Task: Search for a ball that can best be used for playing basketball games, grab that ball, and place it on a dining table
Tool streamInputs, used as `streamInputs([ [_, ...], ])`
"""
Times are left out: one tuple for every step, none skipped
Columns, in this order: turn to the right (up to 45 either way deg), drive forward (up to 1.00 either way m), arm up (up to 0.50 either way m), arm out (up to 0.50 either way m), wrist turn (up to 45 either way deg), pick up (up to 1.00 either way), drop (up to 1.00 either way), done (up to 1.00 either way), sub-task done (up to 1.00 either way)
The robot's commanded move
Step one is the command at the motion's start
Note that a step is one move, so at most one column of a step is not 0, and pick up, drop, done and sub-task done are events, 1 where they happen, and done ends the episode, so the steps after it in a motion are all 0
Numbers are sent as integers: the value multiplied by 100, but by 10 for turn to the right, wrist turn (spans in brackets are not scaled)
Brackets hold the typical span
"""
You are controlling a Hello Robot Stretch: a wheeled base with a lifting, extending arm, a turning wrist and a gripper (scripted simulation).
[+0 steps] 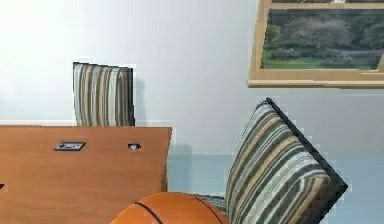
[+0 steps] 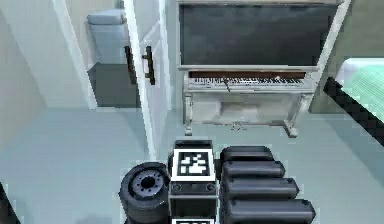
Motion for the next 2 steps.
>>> streamInputs([
  [-450,0,0,0,0,0,0,0,0],
  [-450,0,0,0,0,0,0,0,0],
])
